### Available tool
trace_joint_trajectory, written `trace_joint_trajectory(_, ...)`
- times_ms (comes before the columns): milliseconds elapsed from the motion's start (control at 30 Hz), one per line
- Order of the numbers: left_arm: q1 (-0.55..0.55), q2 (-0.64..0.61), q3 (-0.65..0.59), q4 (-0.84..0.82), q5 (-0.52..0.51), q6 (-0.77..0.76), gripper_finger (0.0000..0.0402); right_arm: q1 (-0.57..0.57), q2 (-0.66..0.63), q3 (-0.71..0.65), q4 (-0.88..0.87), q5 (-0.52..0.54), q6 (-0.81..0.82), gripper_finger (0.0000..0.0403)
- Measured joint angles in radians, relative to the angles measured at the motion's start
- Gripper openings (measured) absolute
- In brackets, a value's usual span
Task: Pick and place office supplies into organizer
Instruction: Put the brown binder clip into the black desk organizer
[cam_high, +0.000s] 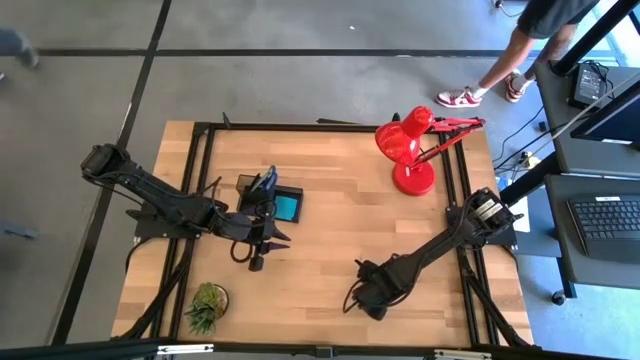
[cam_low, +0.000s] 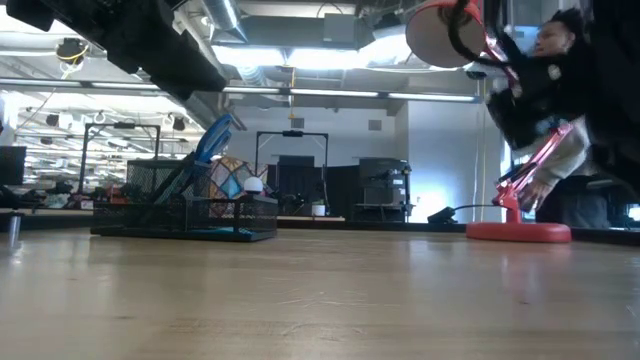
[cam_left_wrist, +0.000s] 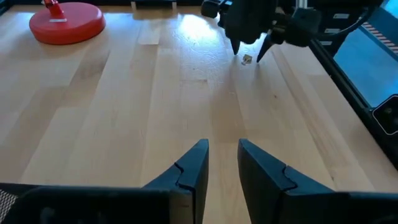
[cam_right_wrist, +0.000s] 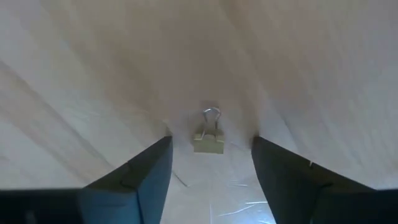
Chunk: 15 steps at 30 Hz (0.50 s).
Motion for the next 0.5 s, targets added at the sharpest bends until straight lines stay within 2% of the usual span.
trace_joint_trajectory(167, 0.000, 0.000, 0.000, 0.000, 0.000, 0.000, 0.0078, -0.001, -0.009, -0.064, 0.083, -0.026, 0.019, 0.0216)
trace_joint_trajectory(400, 0.000, 0.000, 0.000, 0.000, 0.000, 0.000, 0.0079, -0.001, -0.005, -0.065, 0.060, -0.026, 0.015, 0.0187)
trace_joint_trajectory(500, 0.000, 0.000, 0.000, 0.000, 0.000, 0.000, 0.0077, 0.001, -0.004, -0.065, 0.055, 0.011, 0.016, 0.0168)
